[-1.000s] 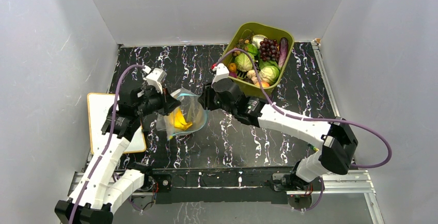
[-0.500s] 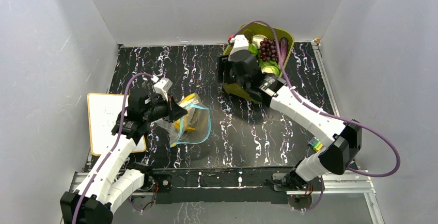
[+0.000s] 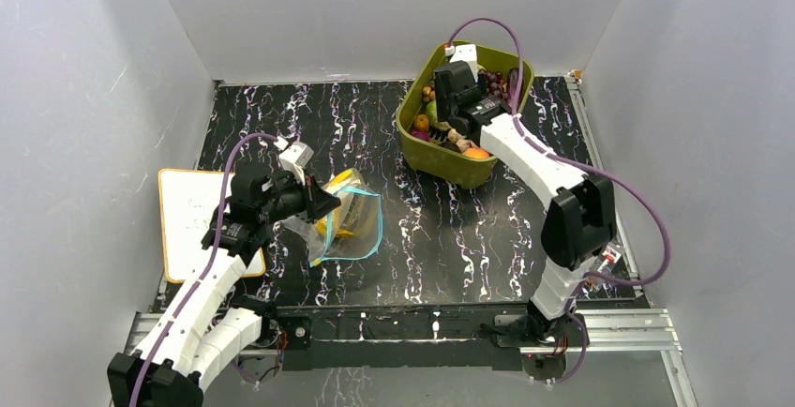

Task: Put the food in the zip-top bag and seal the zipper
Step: Pick up the fake fruit from the bin.

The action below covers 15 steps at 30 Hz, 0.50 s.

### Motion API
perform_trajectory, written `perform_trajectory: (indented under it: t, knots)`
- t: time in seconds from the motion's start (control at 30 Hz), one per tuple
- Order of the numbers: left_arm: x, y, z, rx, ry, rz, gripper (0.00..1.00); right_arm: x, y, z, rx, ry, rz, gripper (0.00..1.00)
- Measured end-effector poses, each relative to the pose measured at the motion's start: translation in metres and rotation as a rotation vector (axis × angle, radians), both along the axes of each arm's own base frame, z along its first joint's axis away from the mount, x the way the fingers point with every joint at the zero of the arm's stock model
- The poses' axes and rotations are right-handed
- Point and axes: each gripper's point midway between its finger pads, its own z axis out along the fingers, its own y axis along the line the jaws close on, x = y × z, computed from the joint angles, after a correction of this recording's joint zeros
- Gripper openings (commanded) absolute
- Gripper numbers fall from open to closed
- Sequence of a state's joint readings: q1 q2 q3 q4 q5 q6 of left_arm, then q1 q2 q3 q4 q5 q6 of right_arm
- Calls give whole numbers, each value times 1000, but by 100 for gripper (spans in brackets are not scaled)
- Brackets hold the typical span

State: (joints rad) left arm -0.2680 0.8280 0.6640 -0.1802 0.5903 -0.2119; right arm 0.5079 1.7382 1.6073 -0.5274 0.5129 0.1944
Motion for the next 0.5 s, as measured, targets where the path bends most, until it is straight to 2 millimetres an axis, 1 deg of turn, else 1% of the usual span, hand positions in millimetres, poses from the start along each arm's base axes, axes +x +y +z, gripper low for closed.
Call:
perform_trajectory:
  t: [0.03,0.13,0.2,0.27,0.3,0.37,0.5]
  knots:
    - [0,0,0,2,-4,-2,0,5,-6,-6,-21,10,-16,57]
    - [-1,-2,0,7,-11,-9,0,22,-28,-24,-94,38,-64,70]
    - [-2,-3,0,9,-12,-14,0,32,-40,-31,-121,51,-86,78]
    - [-2,-3,0,9,-14,-14,0,47,-49,-35,-134,55,-104,92]
    - [-2,-3,1,10,-15,-14,0,55,-53,-37,-137,55,-110,96]
    - [-2,-3,1,13,-19,-15,0,68,-62,-40,-144,57,-119,98]
    - [-1,-1,0,20,-24,-9,0,90,-79,-48,-168,55,-132,98]
